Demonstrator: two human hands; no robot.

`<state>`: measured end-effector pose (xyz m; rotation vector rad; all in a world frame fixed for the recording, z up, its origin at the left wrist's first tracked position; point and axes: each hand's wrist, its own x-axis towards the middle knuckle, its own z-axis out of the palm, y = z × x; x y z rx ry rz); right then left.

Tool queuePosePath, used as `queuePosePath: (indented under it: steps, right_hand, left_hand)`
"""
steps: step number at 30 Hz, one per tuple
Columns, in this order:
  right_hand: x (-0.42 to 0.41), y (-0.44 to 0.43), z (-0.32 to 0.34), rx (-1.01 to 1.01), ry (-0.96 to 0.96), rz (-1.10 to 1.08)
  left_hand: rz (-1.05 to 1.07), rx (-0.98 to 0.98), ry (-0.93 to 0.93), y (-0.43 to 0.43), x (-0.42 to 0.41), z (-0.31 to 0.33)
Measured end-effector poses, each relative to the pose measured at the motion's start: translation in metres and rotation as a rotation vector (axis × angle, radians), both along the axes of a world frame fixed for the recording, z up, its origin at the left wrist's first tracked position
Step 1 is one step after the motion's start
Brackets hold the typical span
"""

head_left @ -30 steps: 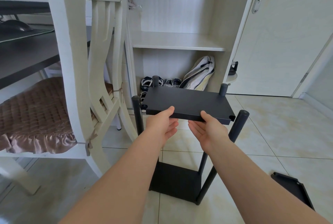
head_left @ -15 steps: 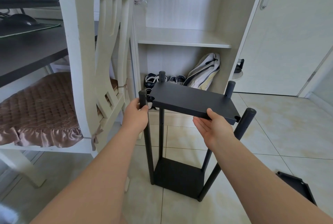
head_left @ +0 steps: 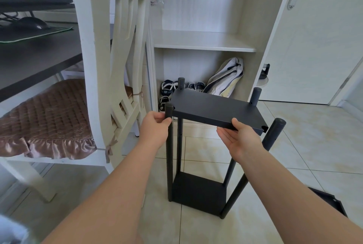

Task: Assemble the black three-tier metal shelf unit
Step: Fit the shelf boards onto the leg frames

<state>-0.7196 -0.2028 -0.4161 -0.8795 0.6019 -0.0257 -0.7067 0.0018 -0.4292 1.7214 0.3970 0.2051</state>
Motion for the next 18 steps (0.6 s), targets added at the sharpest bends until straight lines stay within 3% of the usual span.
queuePosePath:
  steps: [7,18]
  right_hand:
    - [-0.014,-0.002,-0.006,0.062,0.021,-0.014]
    - [-0.007,-0.017,-0.005,0.018,0.004,0.0]
  left_hand:
    - [-0.063,-0.082,0.038,-0.004,0.002,0.003]
    - [-0.09,-0.01,-0.016,-0.013,-0.003,0.003]
